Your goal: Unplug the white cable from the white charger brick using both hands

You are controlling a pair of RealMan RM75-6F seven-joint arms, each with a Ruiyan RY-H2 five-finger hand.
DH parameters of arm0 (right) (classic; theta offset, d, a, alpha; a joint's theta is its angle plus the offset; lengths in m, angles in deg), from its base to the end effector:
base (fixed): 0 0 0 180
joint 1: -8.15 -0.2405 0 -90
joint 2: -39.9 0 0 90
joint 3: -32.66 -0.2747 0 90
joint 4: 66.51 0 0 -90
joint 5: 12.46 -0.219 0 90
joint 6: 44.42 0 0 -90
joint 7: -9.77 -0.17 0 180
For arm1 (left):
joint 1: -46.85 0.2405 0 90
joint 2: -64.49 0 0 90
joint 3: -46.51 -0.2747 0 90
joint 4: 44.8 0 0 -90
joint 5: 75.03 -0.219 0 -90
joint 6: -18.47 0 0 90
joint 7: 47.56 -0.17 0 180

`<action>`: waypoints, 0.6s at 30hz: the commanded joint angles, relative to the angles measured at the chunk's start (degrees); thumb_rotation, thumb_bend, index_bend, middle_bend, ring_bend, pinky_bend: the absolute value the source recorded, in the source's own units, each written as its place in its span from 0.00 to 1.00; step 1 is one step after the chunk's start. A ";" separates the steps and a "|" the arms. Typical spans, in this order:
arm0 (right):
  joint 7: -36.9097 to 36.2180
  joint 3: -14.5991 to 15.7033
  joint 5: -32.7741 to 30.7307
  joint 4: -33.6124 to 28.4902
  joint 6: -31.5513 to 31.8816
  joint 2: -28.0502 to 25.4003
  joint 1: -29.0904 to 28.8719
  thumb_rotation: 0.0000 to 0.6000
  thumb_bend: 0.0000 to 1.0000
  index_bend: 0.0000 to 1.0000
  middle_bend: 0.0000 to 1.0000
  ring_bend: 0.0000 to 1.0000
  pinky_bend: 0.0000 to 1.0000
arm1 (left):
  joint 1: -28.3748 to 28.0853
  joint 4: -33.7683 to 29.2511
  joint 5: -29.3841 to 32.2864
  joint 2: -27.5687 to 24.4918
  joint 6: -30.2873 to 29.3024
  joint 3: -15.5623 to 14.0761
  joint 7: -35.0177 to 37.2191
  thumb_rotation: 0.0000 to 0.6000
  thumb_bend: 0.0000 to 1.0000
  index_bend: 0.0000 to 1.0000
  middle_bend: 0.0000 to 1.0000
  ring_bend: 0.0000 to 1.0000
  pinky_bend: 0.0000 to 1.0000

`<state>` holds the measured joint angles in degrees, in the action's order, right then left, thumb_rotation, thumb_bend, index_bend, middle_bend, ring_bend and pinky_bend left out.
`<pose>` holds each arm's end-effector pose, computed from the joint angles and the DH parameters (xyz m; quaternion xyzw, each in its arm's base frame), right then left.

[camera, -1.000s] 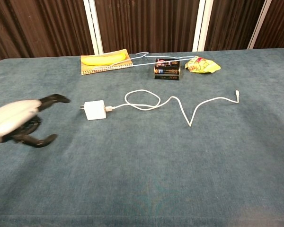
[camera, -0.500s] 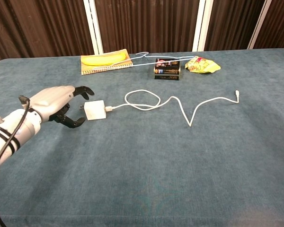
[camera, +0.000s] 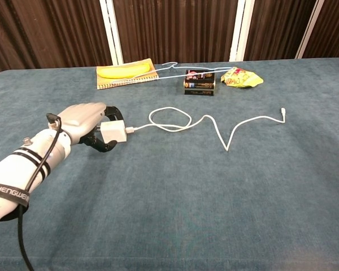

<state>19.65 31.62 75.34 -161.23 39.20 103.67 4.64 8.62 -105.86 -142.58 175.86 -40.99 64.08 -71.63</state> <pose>-0.3271 -0.1935 0.1457 0.6375 -0.3608 0.3310 0.5948 -0.1663 0.3875 -0.1065 -0.6847 -0.3785 -0.3773 0.4955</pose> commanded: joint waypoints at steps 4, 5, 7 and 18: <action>-0.72 0.14 0.39 -0.20 0.34 -0.47 0.17 1.00 0.15 0.00 0.00 0.00 0.00 | -1.59 5.12 1.16 2.38 -0.62 0.46 -0.59 1.00 0.41 0.39 0.39 0.98 1.00; -0.68 0.11 0.33 -0.19 0.40 -0.46 0.20 1.00 0.15 0.00 0.00 0.00 0.00 | -1.62 5.17 0.94 2.52 -1.13 0.49 0.01 1.00 0.41 0.42 0.42 0.99 1.00; -0.71 0.07 0.29 -0.21 0.39 -0.46 0.19 1.00 0.15 0.00 0.00 0.00 0.00 | -1.74 5.35 -0.12 2.72 -2.50 0.24 0.96 1.00 0.41 0.48 0.50 1.00 1.00; -0.32 0.59 1.64 0.09 -0.14 0.29 -0.25 1.00 0.15 0.00 0.00 0.00 0.00 | -0.49 0.88 -0.60 1.68 -4.43 -0.87 3.66 1.00 0.55 0.70 0.75 1.00 1.00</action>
<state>19.37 32.16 76.73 -161.33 39.22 103.70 4.56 7.59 -103.56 -143.06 178.15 -45.30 63.72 -68.76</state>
